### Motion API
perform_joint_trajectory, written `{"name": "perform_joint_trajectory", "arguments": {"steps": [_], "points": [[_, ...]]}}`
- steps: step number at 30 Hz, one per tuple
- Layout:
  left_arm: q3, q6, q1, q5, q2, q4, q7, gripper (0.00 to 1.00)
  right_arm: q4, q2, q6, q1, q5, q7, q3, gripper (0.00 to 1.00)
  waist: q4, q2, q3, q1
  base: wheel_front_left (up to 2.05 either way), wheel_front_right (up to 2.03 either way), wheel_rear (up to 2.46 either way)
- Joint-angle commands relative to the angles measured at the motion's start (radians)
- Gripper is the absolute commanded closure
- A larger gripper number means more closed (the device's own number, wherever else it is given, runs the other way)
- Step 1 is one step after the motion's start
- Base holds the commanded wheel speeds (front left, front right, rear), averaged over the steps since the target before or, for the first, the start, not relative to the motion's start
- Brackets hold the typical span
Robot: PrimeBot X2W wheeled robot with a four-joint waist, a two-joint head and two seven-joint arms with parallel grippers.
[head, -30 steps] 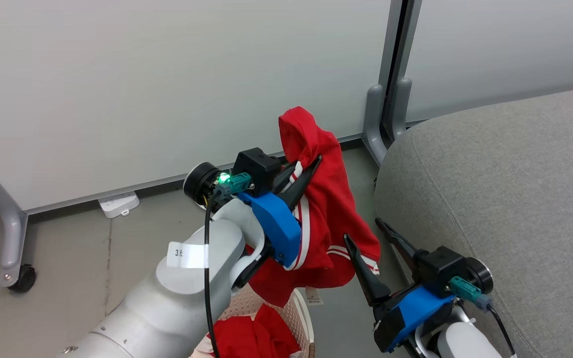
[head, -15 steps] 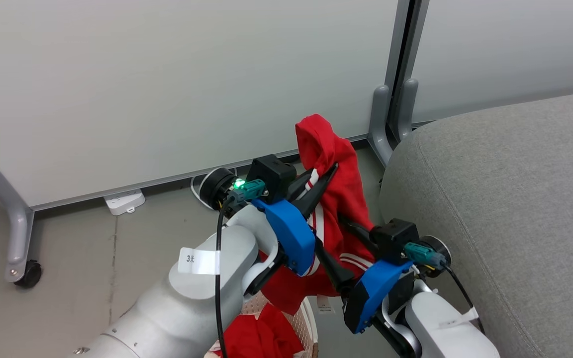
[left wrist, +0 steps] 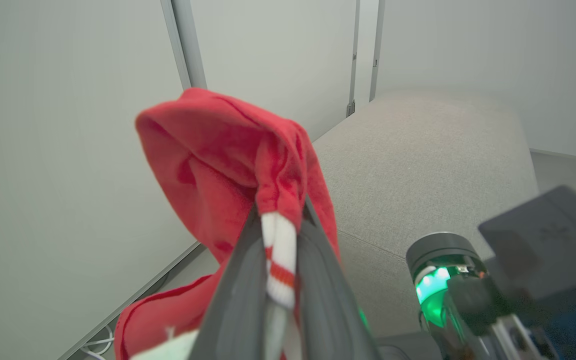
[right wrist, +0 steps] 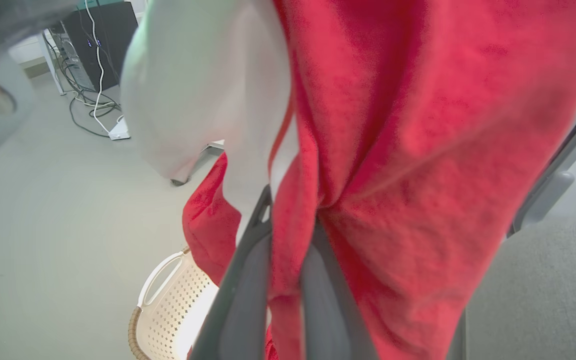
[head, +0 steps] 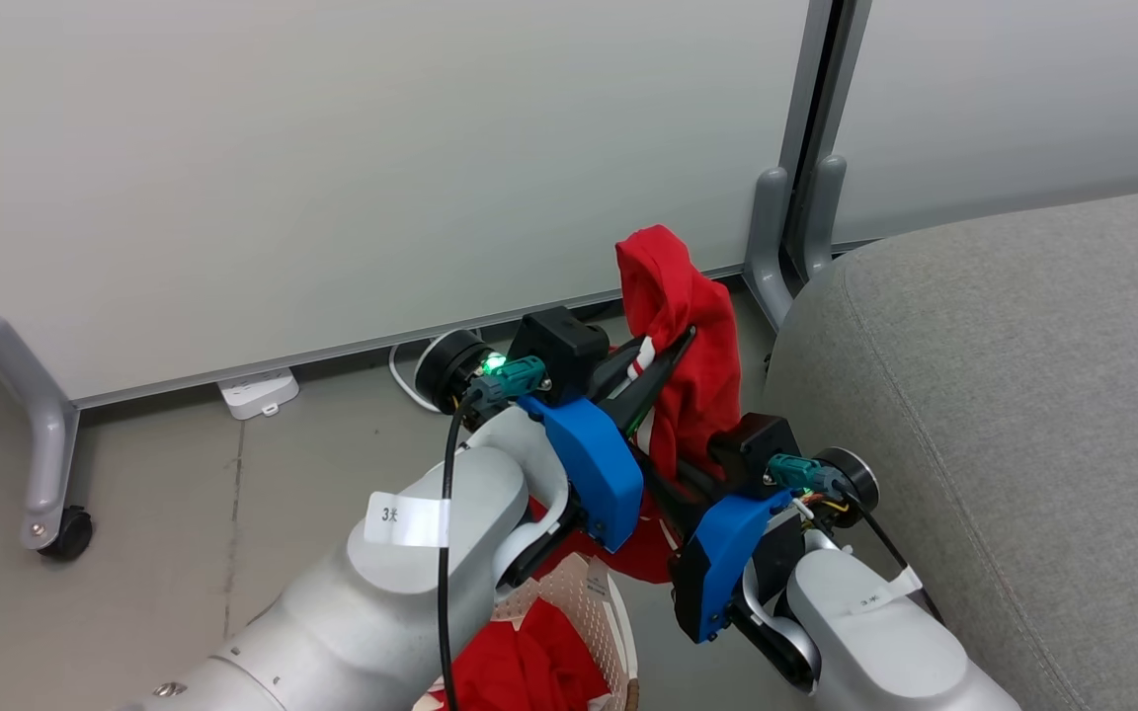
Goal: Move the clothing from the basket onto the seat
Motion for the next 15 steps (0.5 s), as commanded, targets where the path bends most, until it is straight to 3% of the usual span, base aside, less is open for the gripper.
{"name": "perform_joint_trajectory", "arguments": {"steps": [1, 15], "points": [[-0.004, -0.002, -0.013, -0.005, 0.005, 0.002, -0.005, 1.0, 0.008, -0.002, 0.0, -0.016, 0.008, -0.012, 0.003, 1.0, -0.003, 0.0, 0.0, -0.0001, 0.0, 0.0, 0.0], [-0.009, -0.001, -0.023, -0.021, 0.015, 0.025, -0.011, 1.0, 0.043, -0.002, 0.0, -0.035, 0.022, -0.046, 0.024, 1.0, -0.015, 0.0, 0.003, -0.0001, 0.0, 0.0, 0.0]]}}
